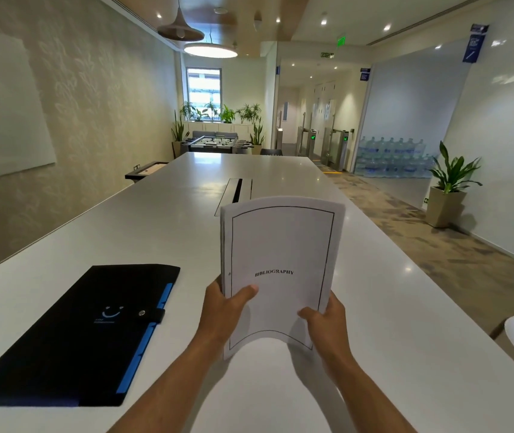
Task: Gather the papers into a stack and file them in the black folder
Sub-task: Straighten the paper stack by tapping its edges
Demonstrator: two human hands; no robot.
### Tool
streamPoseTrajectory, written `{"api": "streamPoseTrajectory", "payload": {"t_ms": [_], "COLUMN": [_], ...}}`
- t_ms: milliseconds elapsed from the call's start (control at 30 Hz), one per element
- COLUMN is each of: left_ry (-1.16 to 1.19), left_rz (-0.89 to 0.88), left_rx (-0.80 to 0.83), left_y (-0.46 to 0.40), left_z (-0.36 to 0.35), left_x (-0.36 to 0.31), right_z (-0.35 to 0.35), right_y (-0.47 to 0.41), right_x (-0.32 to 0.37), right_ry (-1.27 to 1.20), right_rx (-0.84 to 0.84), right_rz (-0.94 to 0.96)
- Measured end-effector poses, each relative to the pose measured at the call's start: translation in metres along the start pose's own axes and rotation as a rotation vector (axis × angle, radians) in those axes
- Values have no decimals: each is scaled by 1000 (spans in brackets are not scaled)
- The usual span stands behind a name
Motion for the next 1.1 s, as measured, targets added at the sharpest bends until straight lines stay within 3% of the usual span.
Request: {"api": "streamPoseTrajectory", "payload": {"t_ms": [433, 733, 933, 1100], "left_ry": [-16, -47, -44, -65], "left_rz": [-69, -168, -230, -279], "left_rx": [-93, -122, -142, -134], "left_y": [2, -15, -24, -24], "left_z": [9, 13, 11, 2], "left_x": [-6, -38, -52, -57], "right_z": [15, 17, 23, 15], "right_y": [9, 9, 5, 7], "right_x": [-3, 53, 72, 73], "right_ry": [-30, 84, -42, 3], "right_rx": [-73, 3, -21, -40], "right_rz": [78, 278, 301, 331]}}
Point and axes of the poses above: each hand's wrist, its own y-axis away from the middle knuckle, its own z-axis out of the back of the hand, x = y × z, the point moved 6 cm from there along -y, towards the middle knuckle, and after that the axes turned 14 degrees about -z, right-handed, at the moved point
